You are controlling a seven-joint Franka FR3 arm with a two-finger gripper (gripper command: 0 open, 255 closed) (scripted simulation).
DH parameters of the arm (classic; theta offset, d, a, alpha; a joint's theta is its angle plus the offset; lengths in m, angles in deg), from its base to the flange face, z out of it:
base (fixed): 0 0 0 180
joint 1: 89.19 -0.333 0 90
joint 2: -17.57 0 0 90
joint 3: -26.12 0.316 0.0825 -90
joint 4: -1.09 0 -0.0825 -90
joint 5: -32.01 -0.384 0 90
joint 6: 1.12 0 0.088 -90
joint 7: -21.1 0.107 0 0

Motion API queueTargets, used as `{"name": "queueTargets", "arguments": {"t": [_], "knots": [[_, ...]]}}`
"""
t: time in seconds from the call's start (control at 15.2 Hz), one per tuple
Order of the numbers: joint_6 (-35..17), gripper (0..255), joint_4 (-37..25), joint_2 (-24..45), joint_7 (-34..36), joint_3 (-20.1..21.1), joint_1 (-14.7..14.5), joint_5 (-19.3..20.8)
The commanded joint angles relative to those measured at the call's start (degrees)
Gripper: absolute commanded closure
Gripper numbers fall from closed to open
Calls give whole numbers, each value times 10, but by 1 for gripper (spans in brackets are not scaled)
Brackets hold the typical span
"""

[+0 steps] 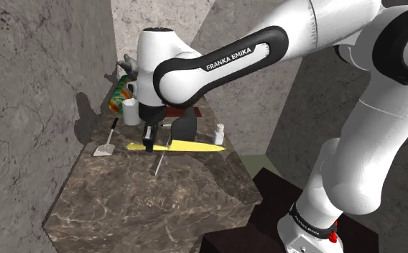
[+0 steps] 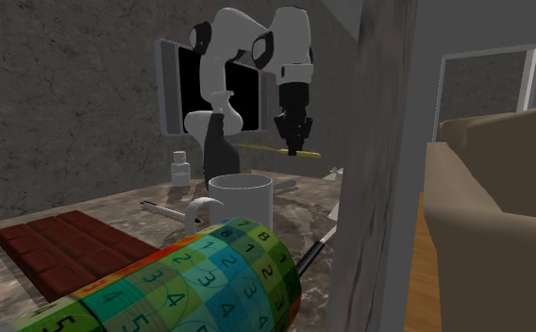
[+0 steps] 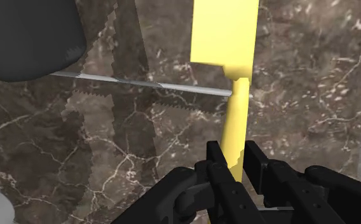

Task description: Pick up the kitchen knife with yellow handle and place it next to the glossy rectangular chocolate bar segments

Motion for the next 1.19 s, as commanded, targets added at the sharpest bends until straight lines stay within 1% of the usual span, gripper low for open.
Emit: {"name": "queueTargets", "arguments": {"t": [0.0, 0.53, 0.99, 1.06, 1.12], "knots": [[2, 255, -13, 12, -23, -11, 11, 1], [26, 255, -114, 89, -112, -52, 59, 6], [65, 255, -242, 179, -181, -79, 98, 8], [80, 255, -286, 208, -199, -85, 108, 7], [73, 255, -281, 210, -198, -85, 108, 8]]}}
